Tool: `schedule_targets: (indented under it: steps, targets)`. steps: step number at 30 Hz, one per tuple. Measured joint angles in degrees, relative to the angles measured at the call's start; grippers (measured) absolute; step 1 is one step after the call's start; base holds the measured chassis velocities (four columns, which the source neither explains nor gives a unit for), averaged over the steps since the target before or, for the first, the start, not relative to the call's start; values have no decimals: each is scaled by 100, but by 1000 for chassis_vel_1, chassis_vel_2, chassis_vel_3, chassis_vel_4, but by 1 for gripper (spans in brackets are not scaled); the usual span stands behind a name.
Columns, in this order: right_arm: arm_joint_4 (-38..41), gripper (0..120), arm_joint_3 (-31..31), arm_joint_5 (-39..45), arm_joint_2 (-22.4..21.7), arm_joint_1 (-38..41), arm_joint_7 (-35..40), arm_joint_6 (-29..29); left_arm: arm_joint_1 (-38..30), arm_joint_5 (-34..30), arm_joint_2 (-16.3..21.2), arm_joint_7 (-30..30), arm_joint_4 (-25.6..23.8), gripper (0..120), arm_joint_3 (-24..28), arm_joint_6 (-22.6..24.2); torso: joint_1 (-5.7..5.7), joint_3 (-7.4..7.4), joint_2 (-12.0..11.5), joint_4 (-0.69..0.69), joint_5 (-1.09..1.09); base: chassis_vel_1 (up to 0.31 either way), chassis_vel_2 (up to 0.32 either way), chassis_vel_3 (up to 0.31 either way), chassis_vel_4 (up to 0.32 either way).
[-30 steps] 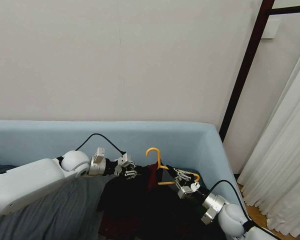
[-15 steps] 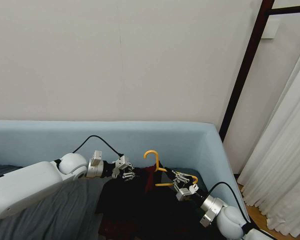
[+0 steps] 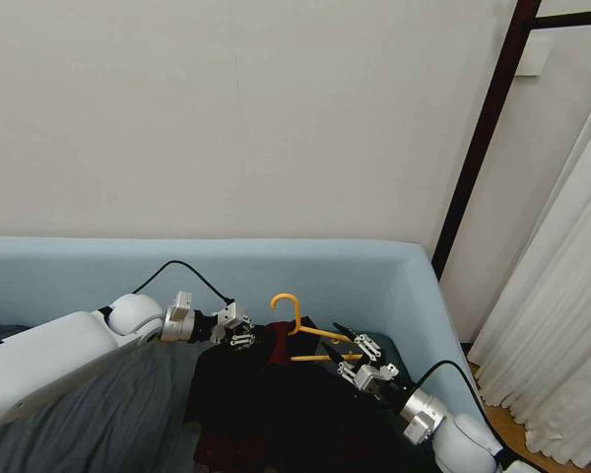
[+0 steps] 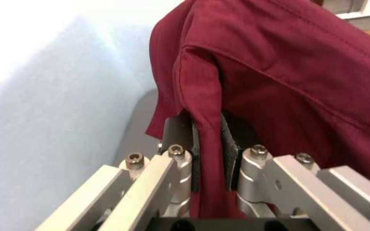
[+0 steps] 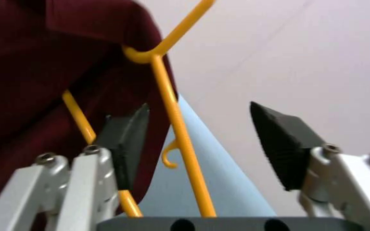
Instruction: Pick up the clothes from the sofa and hang them on the clothes hanger.
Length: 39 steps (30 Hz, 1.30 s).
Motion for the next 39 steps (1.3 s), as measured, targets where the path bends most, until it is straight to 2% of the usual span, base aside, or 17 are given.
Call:
schedule_targets:
  steps: [1,3,4,8,12,16,17,21,26,27,31,39]
  targets:
    - [32,69,26,48,-2,-32,-1,-14,-2,2,-2,1,7,8,0,-3,0,0,0,0,0,0,0,0,0]
    - [336,80,304,488,2,-381,10,-184,-32,65,-42,14,158,8,5,-95,0,0,0,1,-1,0,0,0,0]
    - [336,80,304,488,2,-381,10,-184,-32,65,-42,14,158,8,5,-95,0,0,0,1,-1,0,0,0,0]
    - [704,98,680,1323,84,-1166,65,-440,69,72,-3,-26,201,8,-108,-145,0,0,1,0,-1,0,0,0,0]
    - [652,100,872,1852,241,-1523,116,-553,264,71,13,-127,203,8,-264,-195,0,-1,1,-1,0,0,0,0,0]
    - [30,100,918,2708,321,-1538,107,-847,523,65,144,-205,55,8,-419,-207,-1,-1,0,0,-1,0,0,0,0]
    - [30,100,918,2708,321,-1538,107,-847,523,65,144,-205,55,8,-419,-207,-1,-1,0,0,-1,0,0,0,0]
    - [-623,100,654,3501,287,-986,-148,-1400,666,56,300,-240,-138,8,-450,-261,0,0,0,2,0,0,0,0,0]
    - [-1304,100,313,3903,357,-322,-586,-1861,948,49,456,-245,-318,8,-639,-273,0,0,0,2,-1,0,0,0,0]
    - [-1304,100,313,3903,357,-322,-586,-1861,948,49,456,-245,-318,8,-639,-273,0,0,0,2,-1,0,0,0,0]
    - [-2107,100,-73,4128,542,261,-1188,-1963,1318,46,630,-228,-501,8,-1021,-274,0,0,0,1,-1,0,0,0,0]
    - [-3018,100,-379,4061,1050,910,-1508,-1740,1707,20,809,-195,-633,8,-1436,-274,0,0,0,1,-1,0,0,0,0]
